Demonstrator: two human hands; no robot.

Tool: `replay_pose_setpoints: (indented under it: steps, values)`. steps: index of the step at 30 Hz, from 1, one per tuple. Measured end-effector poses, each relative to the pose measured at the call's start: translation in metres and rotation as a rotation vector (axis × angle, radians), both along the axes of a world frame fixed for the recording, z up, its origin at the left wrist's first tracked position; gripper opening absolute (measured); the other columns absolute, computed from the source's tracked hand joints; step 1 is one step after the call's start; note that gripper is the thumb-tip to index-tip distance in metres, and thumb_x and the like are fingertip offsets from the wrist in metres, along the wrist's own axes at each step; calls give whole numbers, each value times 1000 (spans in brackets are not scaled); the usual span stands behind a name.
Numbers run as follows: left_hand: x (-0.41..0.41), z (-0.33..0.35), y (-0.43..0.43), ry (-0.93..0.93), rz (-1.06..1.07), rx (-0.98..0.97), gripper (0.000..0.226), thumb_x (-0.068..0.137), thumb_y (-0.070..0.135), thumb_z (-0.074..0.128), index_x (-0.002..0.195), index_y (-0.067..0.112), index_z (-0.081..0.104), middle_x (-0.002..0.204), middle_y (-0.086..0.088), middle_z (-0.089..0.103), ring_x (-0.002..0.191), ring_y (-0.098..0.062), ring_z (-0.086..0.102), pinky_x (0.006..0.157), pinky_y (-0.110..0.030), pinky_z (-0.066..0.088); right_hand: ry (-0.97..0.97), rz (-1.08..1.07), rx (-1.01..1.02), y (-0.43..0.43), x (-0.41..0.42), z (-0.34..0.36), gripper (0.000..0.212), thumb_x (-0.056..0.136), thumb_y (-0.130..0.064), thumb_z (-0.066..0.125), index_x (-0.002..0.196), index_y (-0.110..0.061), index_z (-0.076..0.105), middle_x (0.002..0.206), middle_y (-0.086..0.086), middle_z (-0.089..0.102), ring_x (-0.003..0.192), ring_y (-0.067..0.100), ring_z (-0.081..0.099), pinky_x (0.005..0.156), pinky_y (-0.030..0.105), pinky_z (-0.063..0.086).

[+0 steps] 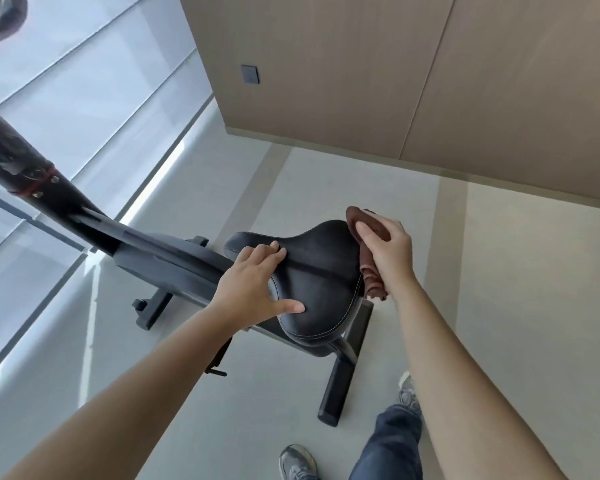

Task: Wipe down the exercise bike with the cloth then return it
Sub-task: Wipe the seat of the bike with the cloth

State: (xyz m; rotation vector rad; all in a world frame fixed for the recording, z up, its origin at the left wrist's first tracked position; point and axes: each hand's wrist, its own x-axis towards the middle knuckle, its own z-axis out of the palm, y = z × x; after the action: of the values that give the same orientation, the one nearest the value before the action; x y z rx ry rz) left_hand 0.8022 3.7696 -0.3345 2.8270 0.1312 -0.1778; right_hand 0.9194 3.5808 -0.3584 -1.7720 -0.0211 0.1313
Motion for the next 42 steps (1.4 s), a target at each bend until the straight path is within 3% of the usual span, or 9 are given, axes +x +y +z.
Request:
replay_pose_setpoints:
  steps: [4, 6, 9, 14, 19, 24, 28, 33, 42]
  values:
    - [1, -4, -3, -20, 74, -98, 100, 57, 63, 69, 139, 21, 32, 144, 6, 33, 129, -17, 25, 102, -34, 30, -27, -92, 83, -3, -29, -5, 27, 85, -18, 62, 111, -25, 62, 115, -1, 52, 106, 9, 54, 89, 6, 40]
    - [1, -5, -4, -29, 85, -110, 100, 56, 63, 70, 139, 21, 33, 143, 5, 34, 128, -17, 25, 101, -34, 30, -63, -203, 112, 2, -69, -12, 28, 84, -17, 63, 108, -31, 62, 118, -2, 50, 110, 7, 52, 95, 12, 39]
    - [1, -5, -5, -22, 83, -101, 101, 56, 64, 68, 139, 20, 33, 143, 4, 33, 128, -18, 24, 101, -35, 29, -146, -328, 49, 14, -103, -18, 27, 82, -11, 66, 108, -19, 66, 115, 0, 49, 110, 11, 52, 97, 20, 39]
    - [2, -7, -6, -35, 92, -108, 100, 58, 60, 71, 140, 19, 32, 145, 4, 31, 129, -18, 22, 102, -33, 27, -154, -129, 31, 2, -45, -9, 28, 83, -16, 65, 108, -27, 64, 113, -5, 51, 103, -3, 51, 90, 1, 34]
    - [4, -7, -5, -14, 98, -119, 100, 57, 60, 72, 140, 20, 32, 144, 4, 31, 129, -20, 22, 104, -35, 26, 80, 66, 73, -3, 11, -5, 24, 83, -20, 66, 106, -17, 65, 116, 7, 61, 104, 19, 59, 94, 29, 46]
    - [6, -6, -6, -2, 129, -129, 100, 55, 57, 76, 138, 20, 34, 142, 4, 33, 127, -19, 23, 100, -35, 28, -52, -204, 83, 3, -43, -9, 25, 84, -21, 62, 108, -28, 64, 111, -6, 51, 100, 5, 55, 86, 7, 40]
    - [6, -7, -6, 1, 124, -101, 101, 55, 57, 75, 139, 19, 33, 143, 2, 32, 127, -21, 24, 101, -36, 28, -121, -477, 43, 25, -98, -11, 25, 82, -14, 64, 107, -18, 67, 112, -1, 51, 107, 17, 55, 95, 30, 45]
    - [4, -6, -7, 11, 112, -91, 101, 58, 58, 73, 141, 19, 29, 146, 2, 29, 129, -21, 22, 103, -35, 26, -283, -688, -77, 52, -131, -13, 24, 77, -4, 69, 101, -6, 69, 105, 16, 58, 100, 28, 57, 89, 34, 45]
    - [2, -7, -6, 14, 83, -134, 99, 63, 58, 70, 142, 19, 25, 149, 3, 23, 132, -20, 17, 105, -35, 24, -266, -210, -185, 13, -71, 6, 28, 80, -12, 67, 108, -12, 67, 115, 10, 54, 106, 27, 53, 96, 42, 44]
